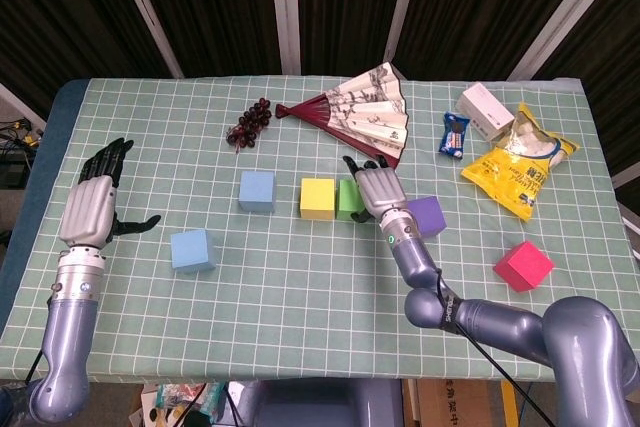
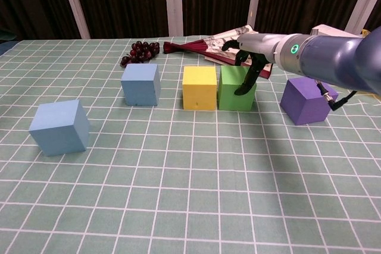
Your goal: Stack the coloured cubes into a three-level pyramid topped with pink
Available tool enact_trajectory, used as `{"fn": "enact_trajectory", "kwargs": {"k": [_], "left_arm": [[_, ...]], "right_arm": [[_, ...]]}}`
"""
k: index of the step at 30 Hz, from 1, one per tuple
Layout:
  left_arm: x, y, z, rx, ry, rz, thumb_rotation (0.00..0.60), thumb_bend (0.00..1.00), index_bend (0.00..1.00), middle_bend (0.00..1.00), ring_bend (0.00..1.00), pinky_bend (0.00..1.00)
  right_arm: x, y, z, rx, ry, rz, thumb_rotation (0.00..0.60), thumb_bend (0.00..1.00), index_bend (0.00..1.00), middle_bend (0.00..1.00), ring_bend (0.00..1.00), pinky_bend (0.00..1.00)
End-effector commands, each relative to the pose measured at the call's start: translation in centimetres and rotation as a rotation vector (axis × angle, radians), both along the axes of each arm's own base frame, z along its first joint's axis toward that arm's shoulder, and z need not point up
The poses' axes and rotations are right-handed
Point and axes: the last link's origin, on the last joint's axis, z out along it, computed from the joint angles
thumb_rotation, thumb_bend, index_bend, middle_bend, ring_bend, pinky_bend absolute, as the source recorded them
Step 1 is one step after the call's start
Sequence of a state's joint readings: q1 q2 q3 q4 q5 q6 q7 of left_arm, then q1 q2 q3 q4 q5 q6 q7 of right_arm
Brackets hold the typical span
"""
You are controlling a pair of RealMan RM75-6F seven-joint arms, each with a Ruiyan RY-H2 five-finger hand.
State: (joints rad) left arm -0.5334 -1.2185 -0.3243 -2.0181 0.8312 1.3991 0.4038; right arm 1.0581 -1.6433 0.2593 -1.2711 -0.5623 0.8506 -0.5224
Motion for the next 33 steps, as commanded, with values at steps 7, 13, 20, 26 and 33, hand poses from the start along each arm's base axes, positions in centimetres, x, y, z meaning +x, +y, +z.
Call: {"fn": "enact_trajectory", "kwargs": {"k": [7,13,20,26,33], "left_arm": [[-0.02,-0.01,-0.08,-0.004,0.0,0.0,0.6,0.11,0.0,0.0,0.0,0.0],[-0.01,-0.02,-0.1,-0.005,0.0,0.0,0.6,0.11,0.0,0.0,0.0,0.0],[-0.08,0.0,-0.09,-0.005,0.001,0.003,0.6,0.11,0.0,0.0,0.0,0.0],[-0.1,0.02,-0.12,-0.007,0.002,0.005,0.6,0.11,0.0,0.0,0.0,0.0],[-0.11,0.03,-0.12,-0.007,0.001,0.006,0.6,0.11,0.0,0.0,0.0,0.0]], "right_arm": [[0.09,0.03,-0.11,-0.003,-0.008,-0.004,0.6,0.24,0.06,0.42,0.19,0.0],[0.0,0.06,-0.31,0.0,-0.008,-0.013,0.6,0.24,0.06,0.42,0.19,0.0],[-0.01,0.0,-0.39,-0.001,-0.01,-0.012,0.6,0.24,0.06,0.42,0.19,0.0],[0.09,0.06,-0.48,0.001,-0.016,-0.011,0.6,0.24,0.06,0.42,0.19,0.0],[0.07,0.24,-0.58,0.005,-0.018,-0.011,0.6,0.24,0.06,0.41,0.19,0.0]]}}
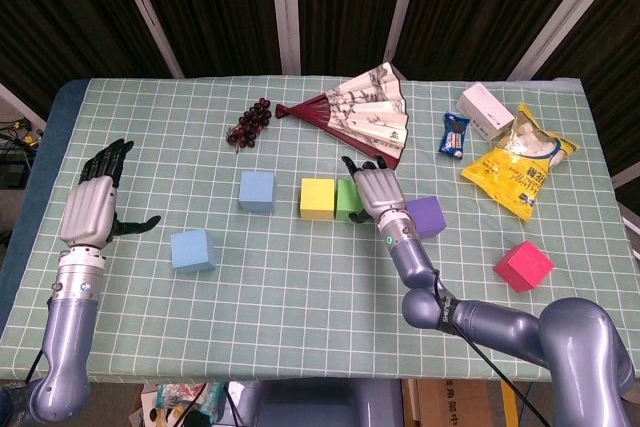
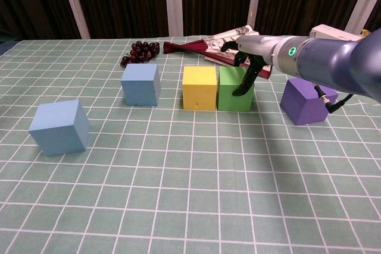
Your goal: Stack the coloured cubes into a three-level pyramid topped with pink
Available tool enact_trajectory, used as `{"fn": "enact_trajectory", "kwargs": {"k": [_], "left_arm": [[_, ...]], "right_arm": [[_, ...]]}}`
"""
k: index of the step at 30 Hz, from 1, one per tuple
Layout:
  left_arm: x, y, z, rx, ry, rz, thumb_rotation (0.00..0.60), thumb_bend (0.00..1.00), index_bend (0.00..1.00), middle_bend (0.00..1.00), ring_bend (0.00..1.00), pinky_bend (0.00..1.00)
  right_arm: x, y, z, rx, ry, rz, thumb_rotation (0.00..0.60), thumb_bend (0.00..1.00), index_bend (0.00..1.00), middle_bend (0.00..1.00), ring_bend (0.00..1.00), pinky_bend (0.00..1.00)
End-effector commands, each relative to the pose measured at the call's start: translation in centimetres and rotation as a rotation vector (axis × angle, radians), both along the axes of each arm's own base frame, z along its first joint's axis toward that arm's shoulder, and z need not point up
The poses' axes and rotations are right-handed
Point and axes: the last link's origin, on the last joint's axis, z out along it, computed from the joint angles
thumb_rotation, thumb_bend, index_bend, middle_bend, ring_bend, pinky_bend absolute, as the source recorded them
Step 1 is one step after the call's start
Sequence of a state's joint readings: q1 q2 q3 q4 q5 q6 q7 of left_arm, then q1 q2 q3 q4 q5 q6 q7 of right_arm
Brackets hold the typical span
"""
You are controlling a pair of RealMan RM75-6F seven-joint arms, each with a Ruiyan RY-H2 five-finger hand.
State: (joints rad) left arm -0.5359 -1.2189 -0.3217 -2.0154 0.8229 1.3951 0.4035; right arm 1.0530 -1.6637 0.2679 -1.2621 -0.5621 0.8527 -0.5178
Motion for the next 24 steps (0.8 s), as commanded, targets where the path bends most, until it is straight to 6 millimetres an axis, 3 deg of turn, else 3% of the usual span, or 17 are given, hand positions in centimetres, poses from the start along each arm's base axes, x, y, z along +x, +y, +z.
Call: {"fn": "enact_trajectory", "kwargs": {"k": [1,13,24], "left_arm": [[0.01,-0.01,-0.01,-0.001,0.0,-0.001,0.6,0.11,0.0,0.0,0.0,0.0],[-0.01,-0.02,-0.03,-0.002,0.001,0.0,0.6,0.11,0.0,0.0,0.0,0.0],[0.04,-0.06,-0.13,-0.007,0.0,-0.002,0.6,0.11,0.0,0.0,0.0,0.0]], "right_arm": [[0.0,0.05,-0.02,0.001,-0.002,-0.003,0.6,0.24,0.06,0.39,0.19,0.0],[0.02,0.38,-0.3,0.01,-0.01,-0.01,0.6,0.24,0.0,0.22,0.17,0.0],[0.2,0.64,-0.19,0.0,-0.017,-0.008,0.6,0.24,0.0,0.21,0.16,0.0]]}}
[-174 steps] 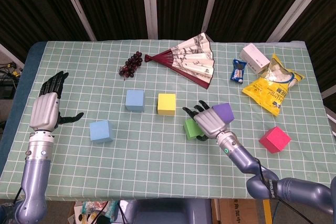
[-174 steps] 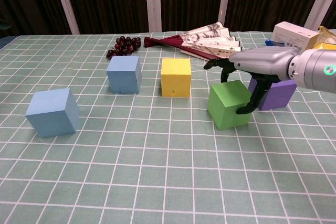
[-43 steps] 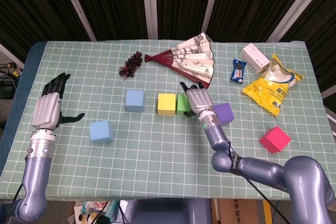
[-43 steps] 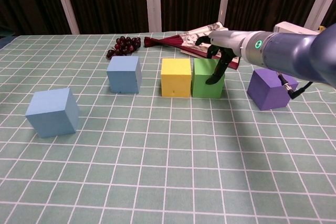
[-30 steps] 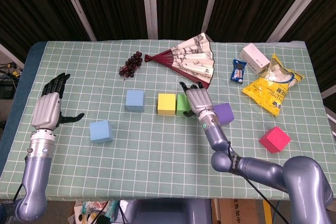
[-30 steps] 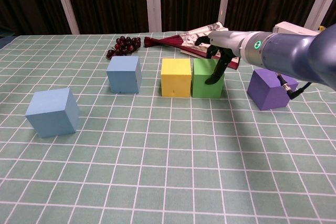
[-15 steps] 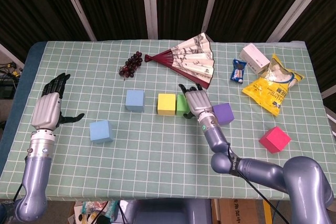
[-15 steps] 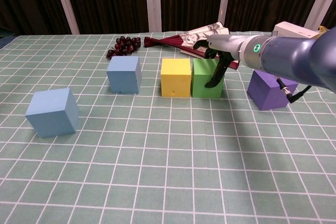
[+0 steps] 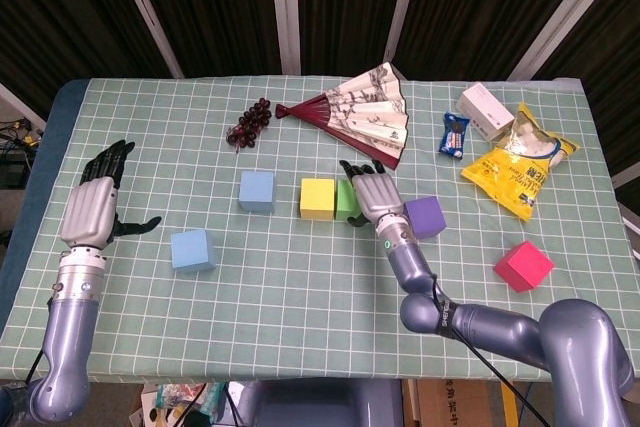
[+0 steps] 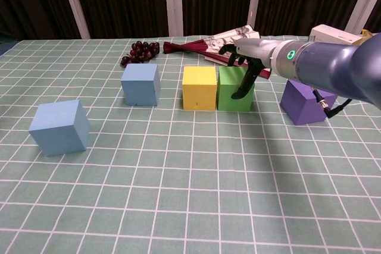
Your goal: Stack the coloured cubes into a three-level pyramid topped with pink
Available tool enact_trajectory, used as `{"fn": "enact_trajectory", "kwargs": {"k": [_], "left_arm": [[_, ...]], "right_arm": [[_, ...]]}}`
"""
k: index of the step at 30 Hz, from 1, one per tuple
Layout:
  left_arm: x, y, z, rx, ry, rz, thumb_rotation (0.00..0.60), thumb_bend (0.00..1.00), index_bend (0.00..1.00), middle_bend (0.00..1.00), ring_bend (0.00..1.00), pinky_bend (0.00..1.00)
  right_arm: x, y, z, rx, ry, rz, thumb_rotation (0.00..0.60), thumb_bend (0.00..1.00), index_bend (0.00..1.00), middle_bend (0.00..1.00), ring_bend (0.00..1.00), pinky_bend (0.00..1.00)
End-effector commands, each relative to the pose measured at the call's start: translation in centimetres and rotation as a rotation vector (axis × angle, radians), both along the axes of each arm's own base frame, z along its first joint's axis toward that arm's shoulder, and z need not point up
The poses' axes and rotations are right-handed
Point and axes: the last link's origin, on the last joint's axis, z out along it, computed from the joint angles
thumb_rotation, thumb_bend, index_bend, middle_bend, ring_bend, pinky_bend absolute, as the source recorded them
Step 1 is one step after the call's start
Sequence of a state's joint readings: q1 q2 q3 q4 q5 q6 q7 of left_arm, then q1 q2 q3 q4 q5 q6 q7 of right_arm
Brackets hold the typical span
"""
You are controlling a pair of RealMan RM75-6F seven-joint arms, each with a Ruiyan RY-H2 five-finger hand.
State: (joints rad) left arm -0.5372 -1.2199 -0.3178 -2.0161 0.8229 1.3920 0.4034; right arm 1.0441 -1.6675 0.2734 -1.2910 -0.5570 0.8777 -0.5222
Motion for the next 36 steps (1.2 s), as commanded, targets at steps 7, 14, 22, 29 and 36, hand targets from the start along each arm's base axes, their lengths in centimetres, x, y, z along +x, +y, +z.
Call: {"fn": "enact_trajectory", "kwargs": {"k": [7,14,22,29,36], "left_arm": [[0.1,-0.1,0.2,0.004,-0.006,-0.006,0.6,0.11,0.0,0.0,0.0,0.0],[0.2,-0.2,0.2,0.0,-0.011,-0.006,0.6,0.11,0.0,0.0,0.0,0.0],[0.2,-0.3,0.5,0.001,-0.023,-0.01,0.6,0.11,0.0,0.0,0.0,0.0],[0.5,-0.6,0.5,-0.008,-0.025,-0.023,0.6,0.11,0.0,0.0,0.0,0.0],[1.0,-1.0,0.7,-0.007,-0.032,-0.043,0.6,0.11,0.0,0.0,0.0,0.0]], "right_arm": [[-0.4,0.0,0.1,-0.02,0.04,0.005,0.6,0.24,0.0,0.21,0.16,0.0],[-0.9,0.4,0.9,-0.032,0.05,-0.018,0.6,0.24,0.0,0.2,0.13,0.0],[-1.7,2.1,3.1,-0.037,0.045,-0.033,0.6,0.24,0.0,0.12,0.06,0.0],[-2.4,4.9,5.6,-0.021,0.054,-0.02,0.6,0.24,0.0,0.12,0.06,0.0],[-3.9,6.2,7.6,-0.014,0.13,-0.021,0.6,0.24,0.0,0.12,0.06,0.0]]}}
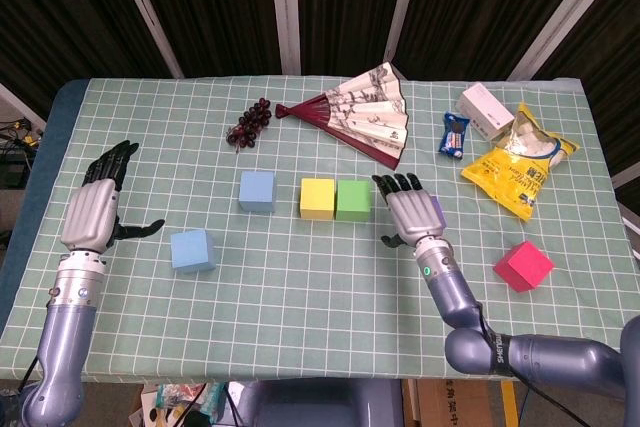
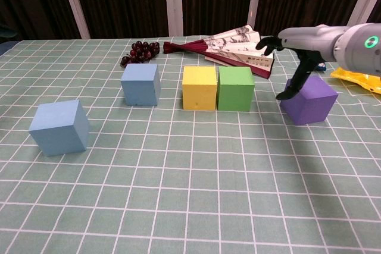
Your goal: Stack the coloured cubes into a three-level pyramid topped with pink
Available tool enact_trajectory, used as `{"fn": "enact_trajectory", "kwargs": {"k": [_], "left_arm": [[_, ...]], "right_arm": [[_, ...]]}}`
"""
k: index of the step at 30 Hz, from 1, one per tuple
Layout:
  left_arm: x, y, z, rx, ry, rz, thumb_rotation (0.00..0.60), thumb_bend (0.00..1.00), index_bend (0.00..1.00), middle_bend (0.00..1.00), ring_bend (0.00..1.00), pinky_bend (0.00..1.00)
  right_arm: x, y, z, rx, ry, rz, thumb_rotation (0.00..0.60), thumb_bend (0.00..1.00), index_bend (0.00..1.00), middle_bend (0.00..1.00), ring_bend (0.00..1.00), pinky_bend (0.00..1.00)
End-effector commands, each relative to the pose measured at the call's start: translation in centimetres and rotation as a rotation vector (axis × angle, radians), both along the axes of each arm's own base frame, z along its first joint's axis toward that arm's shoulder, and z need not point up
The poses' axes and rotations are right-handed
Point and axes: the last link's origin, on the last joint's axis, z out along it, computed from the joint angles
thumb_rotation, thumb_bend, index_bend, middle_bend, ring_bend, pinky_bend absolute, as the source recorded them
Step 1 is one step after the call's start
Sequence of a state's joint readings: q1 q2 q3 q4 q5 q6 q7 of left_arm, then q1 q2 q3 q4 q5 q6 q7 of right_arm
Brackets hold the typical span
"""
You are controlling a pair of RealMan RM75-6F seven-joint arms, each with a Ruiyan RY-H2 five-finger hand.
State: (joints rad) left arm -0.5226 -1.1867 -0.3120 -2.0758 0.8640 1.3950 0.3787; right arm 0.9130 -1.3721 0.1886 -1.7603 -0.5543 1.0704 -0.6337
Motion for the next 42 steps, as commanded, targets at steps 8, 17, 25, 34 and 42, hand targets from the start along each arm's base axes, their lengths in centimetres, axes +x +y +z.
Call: {"fn": "enact_trajectory", "kwargs": {"k": [8,17,25,34,42], "left_arm": [[0.6,-0.5,0.1,0.004,-0.004,-0.024,0.6,0.11,0.0,0.0,0.0,0.0],[0.7,-0.5,0.1,0.006,-0.007,-0.029,0.6,0.11,0.0,0.0,0.0,0.0],[0.6,-0.4,0.0,0.006,-0.002,-0.021,0.6,0.11,0.0,0.0,0.0,0.0],[0.5,-0.3,-0.1,0.007,0.002,-0.018,0.6,0.11,0.0,0.0,0.0,0.0],[0.3,-0.3,-0.1,0.006,0.005,-0.013,0.6,0.11,0.0,0.0,0.0,0.0]], "right_arm": [[-3.1,0.3,2.4,-0.011,0.114,-0.029,0.6,0.24,0.0,0.12,0.06,0.0],[-6.3,-0.8,2.5,-0.002,0.173,-0.066,0.6,0.24,0.0,0.12,0.06,0.0],[-7.6,-1.3,1.4,0.015,0.168,-0.096,0.6,0.24,0.0,0.12,0.06,0.0],[-7.2,-1.9,0.5,-0.001,0.135,-0.085,0.6,0.24,0.0,0.12,0.06,0.0],[-6.5,-2.4,0.1,-0.026,0.104,-0.075,0.6,0.24,0.0,0.12,0.06,0.0]]}}
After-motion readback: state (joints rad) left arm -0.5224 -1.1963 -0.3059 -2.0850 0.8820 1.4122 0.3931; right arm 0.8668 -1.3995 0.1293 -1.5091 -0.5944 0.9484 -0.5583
